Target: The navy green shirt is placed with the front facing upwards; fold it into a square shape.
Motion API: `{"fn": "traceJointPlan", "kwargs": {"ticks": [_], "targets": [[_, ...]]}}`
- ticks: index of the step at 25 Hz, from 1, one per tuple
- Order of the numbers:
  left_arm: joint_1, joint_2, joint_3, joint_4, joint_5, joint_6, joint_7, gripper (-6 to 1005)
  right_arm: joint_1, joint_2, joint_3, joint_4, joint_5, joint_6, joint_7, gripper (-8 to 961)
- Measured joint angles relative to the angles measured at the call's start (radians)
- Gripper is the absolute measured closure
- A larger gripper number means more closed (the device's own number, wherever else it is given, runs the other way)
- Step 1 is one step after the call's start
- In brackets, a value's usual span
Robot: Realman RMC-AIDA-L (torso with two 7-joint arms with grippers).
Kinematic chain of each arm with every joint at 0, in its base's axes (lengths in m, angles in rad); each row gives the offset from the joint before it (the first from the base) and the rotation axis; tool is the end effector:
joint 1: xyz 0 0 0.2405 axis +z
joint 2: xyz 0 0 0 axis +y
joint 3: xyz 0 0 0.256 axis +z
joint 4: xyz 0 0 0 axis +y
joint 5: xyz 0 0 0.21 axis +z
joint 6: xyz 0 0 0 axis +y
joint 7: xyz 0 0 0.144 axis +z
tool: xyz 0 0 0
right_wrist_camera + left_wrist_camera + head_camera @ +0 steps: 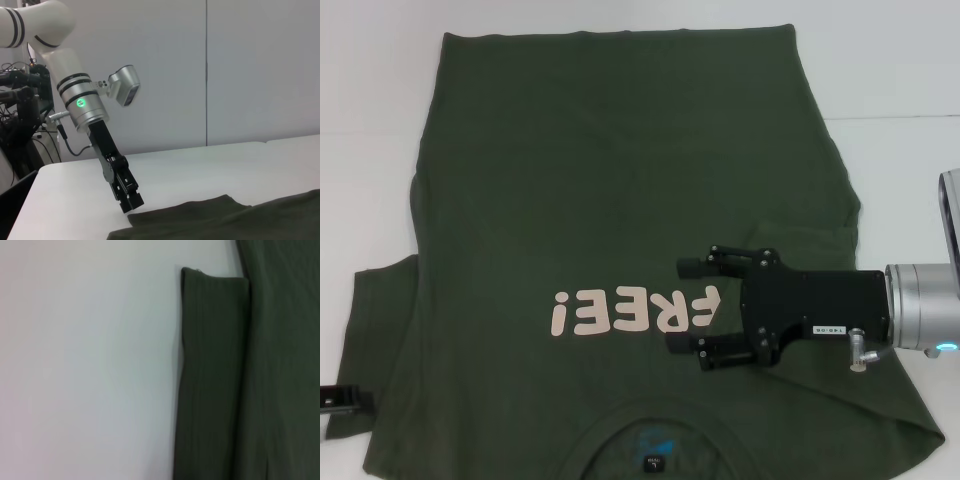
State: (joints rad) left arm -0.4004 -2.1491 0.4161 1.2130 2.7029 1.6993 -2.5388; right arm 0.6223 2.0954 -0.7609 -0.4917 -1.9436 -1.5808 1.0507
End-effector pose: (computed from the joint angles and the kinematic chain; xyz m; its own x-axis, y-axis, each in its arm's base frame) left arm -0.3492 0.2669 0.0799 -0.0504 0.9338 0.3542 0.9678 0.1331 -0.2134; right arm 0.2269 0.3266 -0.0395 0.8473 -0.0766 -0.5256 -0.1651 -0.9785 -0.1235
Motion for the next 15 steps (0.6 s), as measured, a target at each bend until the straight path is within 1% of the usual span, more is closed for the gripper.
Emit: {"fn": "traceJointPlan", "kwargs": {"ticks": [10, 15], "targets": [[-0.016, 0.007, 0.003, -0.039, 0.0, -0.019, 0.0, 96, 0.006, -0.001, 0.0, -0.001, -0.001, 0.002, 0.004, 54], [-0.019, 0.008, 0.003, -0.04, 0.0, -0.021, 0.002, 100, 0.006, -0.002, 0.0, -0.001, 0.0, 0.002, 0.005, 53]]}}
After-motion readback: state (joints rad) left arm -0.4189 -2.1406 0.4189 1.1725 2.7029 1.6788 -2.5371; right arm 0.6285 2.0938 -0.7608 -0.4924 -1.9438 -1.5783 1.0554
